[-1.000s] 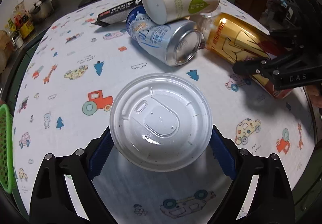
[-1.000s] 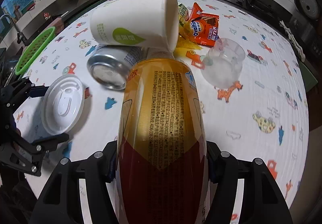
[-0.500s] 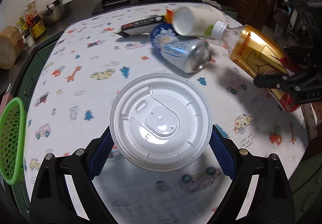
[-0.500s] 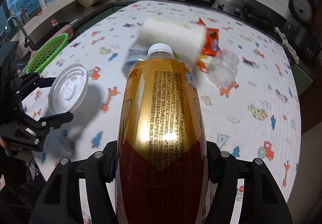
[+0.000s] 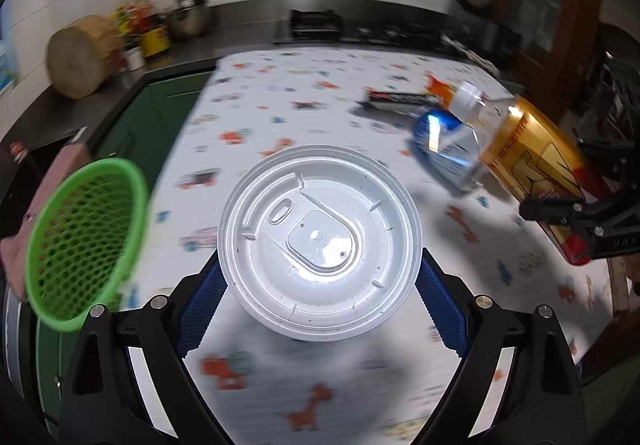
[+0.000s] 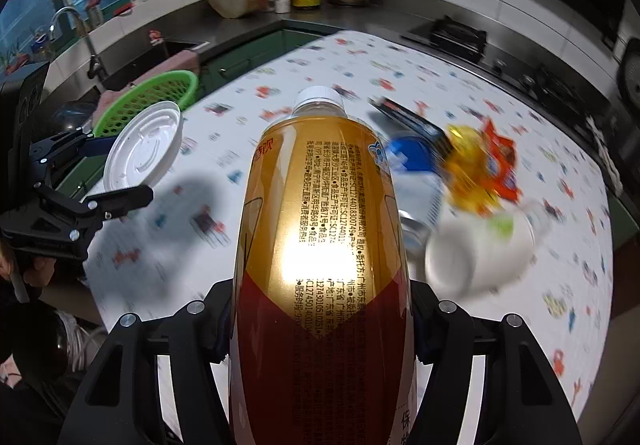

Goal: Collect trash
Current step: 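Carry the lid into the green basket and open the left tool while the right tool carries the bottle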

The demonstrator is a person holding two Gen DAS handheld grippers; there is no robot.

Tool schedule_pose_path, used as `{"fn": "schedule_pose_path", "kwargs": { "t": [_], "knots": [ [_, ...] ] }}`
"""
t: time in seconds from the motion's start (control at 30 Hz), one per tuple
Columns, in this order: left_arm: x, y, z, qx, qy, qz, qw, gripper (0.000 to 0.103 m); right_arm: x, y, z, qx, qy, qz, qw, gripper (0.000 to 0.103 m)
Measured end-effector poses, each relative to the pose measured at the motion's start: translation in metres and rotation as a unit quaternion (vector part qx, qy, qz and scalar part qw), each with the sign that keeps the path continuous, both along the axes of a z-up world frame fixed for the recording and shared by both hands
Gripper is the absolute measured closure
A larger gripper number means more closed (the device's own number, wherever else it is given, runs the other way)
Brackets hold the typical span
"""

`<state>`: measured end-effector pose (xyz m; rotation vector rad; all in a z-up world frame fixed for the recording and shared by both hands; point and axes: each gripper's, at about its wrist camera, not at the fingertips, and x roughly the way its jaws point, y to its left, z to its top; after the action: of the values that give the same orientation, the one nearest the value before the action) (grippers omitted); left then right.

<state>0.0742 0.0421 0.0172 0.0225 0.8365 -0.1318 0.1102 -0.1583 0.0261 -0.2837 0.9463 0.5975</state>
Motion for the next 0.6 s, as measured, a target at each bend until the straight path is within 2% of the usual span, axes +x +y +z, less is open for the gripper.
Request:
{"fn": "schedule_pose_path", "kwargs": {
  "t": [0.3,0.6],
  "knots": [
    [0.006,0.108,0.011,0.003,-0.012,0.108,0.9941,0.014,0.012,0.080,0.004,0.003,0.000,0.048,0.999,0.041],
    [0.033,0.217,-0.014,0.014,0.032,0.212,0.9767,0.014,0.028,0.164,0.000,0.001,0.013,0.092,0.996,0.041]
  ]
}}
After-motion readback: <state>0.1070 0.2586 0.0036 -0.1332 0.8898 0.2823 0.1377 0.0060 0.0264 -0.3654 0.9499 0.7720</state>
